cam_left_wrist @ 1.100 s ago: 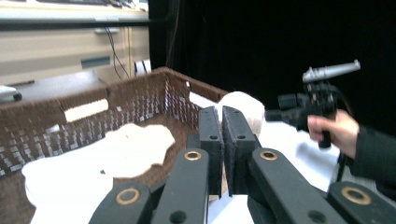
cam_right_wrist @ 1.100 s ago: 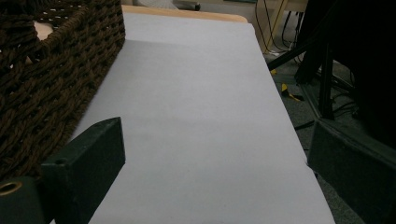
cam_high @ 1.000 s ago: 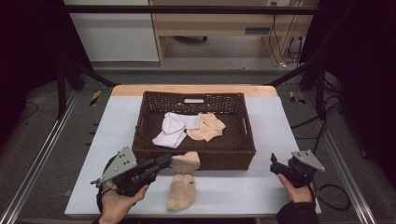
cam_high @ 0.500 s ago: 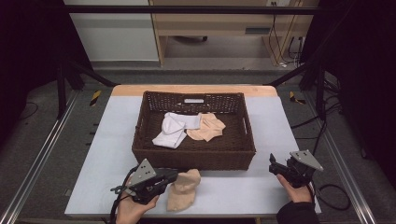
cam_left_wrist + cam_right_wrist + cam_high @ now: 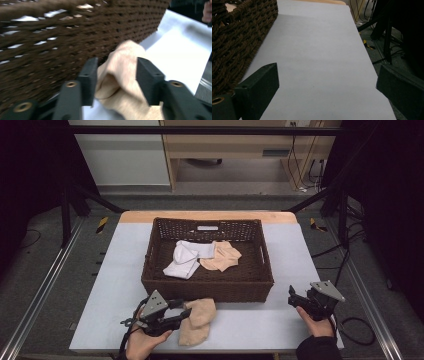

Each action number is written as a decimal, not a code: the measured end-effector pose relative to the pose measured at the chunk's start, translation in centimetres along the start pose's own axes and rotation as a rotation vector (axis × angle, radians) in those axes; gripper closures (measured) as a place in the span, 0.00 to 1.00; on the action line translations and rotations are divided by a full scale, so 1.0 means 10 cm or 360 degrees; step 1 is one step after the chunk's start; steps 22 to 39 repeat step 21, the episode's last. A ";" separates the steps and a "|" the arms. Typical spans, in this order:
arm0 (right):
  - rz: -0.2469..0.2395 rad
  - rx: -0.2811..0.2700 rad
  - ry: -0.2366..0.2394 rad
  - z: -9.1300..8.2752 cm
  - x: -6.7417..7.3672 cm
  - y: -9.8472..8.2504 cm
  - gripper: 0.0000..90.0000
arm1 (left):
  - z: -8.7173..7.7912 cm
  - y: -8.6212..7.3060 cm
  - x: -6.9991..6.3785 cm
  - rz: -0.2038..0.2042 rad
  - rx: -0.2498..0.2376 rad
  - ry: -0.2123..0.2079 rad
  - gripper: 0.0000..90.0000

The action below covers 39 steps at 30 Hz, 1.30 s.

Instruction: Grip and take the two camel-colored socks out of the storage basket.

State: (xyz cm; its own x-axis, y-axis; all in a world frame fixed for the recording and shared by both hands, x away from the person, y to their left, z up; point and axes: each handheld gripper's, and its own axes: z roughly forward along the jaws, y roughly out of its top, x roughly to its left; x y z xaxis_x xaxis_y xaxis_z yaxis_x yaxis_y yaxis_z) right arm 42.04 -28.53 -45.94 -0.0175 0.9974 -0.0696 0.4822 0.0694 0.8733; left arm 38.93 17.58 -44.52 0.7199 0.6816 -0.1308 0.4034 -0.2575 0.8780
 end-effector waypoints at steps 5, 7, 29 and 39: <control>-0.0003 -0.0001 -0.0002 0.00 0.00 0.00 0.05 | -0.15 -0.04 0.12 -0.0024 -0.0027 0.0067 0.46; -0.0005 -0.0002 -0.0003 0.00 0.00 0.00 0.05 | -0.21 -0.08 0.19 -0.0035 -0.0014 0.0102 0.45; 0.0019 0.0028 0.0013 0.05 -0.02 0.00 0.05 | -0.54 -0.31 0.69 -0.0138 -0.0034 0.0375 0.34; 0.0019 0.0028 0.0013 0.05 -0.02 0.00 0.05 | -0.54 -0.31 0.69 -0.0138 -0.0034 0.0375 0.34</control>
